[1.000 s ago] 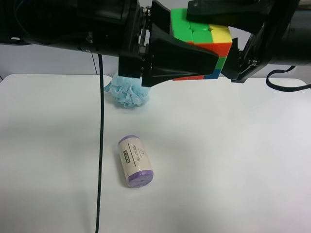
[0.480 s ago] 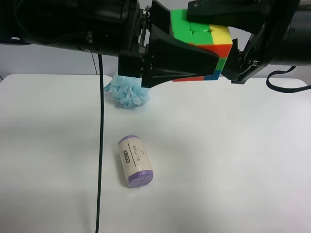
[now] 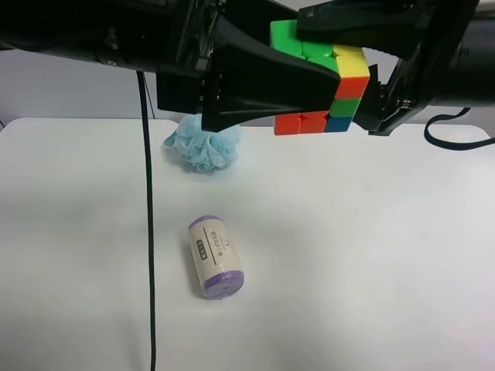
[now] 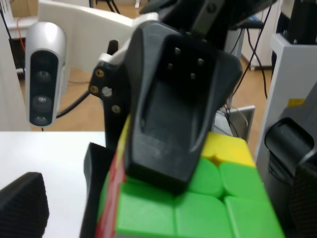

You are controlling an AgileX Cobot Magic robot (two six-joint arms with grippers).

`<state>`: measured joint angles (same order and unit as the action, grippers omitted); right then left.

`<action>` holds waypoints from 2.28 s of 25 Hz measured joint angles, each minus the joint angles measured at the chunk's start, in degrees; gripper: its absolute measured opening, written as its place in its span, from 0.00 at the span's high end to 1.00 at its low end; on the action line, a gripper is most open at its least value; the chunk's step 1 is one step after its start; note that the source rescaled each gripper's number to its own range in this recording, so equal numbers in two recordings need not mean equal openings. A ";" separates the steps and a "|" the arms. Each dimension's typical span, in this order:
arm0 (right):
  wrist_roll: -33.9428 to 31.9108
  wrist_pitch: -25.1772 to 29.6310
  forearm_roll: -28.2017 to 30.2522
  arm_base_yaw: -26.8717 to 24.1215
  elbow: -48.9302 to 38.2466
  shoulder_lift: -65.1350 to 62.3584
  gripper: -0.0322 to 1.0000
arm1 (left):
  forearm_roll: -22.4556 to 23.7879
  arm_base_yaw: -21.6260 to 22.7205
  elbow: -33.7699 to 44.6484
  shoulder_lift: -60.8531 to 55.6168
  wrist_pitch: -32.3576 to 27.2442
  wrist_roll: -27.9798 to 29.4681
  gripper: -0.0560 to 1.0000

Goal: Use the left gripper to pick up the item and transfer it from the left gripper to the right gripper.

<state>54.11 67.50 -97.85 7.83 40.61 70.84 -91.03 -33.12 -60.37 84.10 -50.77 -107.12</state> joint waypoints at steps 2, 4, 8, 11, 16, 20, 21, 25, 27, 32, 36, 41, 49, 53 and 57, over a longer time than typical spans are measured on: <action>0.00 -0.06 0.02 0.00 0.00 0.00 0.97 | 1.21 0.18 0.00 -1.16 0.12 1.14 0.02; 0.00 -0.06 0.07 0.00 0.00 0.00 0.97 | 2.47 1.28 0.00 -2.60 0.07 2.90 0.02; 0.00 -0.06 0.07 0.00 0.00 0.00 0.97 | 4.83 6.78 0.02 -5.38 -1.59 7.79 0.02; 0.00 -0.32 0.67 0.00 0.00 0.00 0.97 | 8.45 12.78 0.02 -7.62 -5.18 12.35 0.02; 0.00 -1.87 3.28 0.00 0.00 0.00 0.97 | 17.76 24.14 0.02 -11.82 -13.83 20.91 0.02; 0.00 -2.60 3.61 0.00 0.00 0.00 0.97 | 25.19 31.46 0.02 -15.83 -16.66 28.31 0.02; 0.00 -2.96 3.61 0.00 0.00 0.00 0.97 | 26.69 32.71 0.02 -17.06 -16.68 30.04 0.02; 0.00 -3.35 4.19 0.00 0.00 0.00 0.97 | 35.57 36.02 0.02 -22.05 -17.09 38.97 0.02; 0.00 -3.60 5.22 0.00 0.00 0.00 0.97 | 42.02 37.05 0.02 -24.57 -17.12 44.79 0.02; 0.00 -4.42 7.24 0.00 0.00 0.00 0.97 | 59.39 37.99 0.02 -31.12 -17.42 63.78 0.02; 0.00 -4.69 8.19 0.00 0.00 0.00 0.97 | 69.15 38.06 0.73 -36.63 -18.26 76.47 0.02; 0.00 -4.91 10.10 0.00 0.00 0.00 0.97 | 75.42 38.06 5.31 -44.16 -18.64 84.94 0.02; 0.00 -4.91 11.24 0.00 0.00 0.00 0.97 | 79.53 38.06 19.91 -58.24 -18.88 93.49 0.02; -0.07 -4.91 13.74 0.00 0.00 0.00 0.97 | 82.54 38.06 25.76 -65.69 -18.93 97.26 0.02; -0.88 -5.51 17.28 0.00 0.00 0.00 0.97 | 85.89 38.06 27.70 -72.63 -19.00 100.29 0.02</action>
<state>53.22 61.99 -80.57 7.83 40.61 70.84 -5.14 4.94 -32.67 11.47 -69.77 -6.83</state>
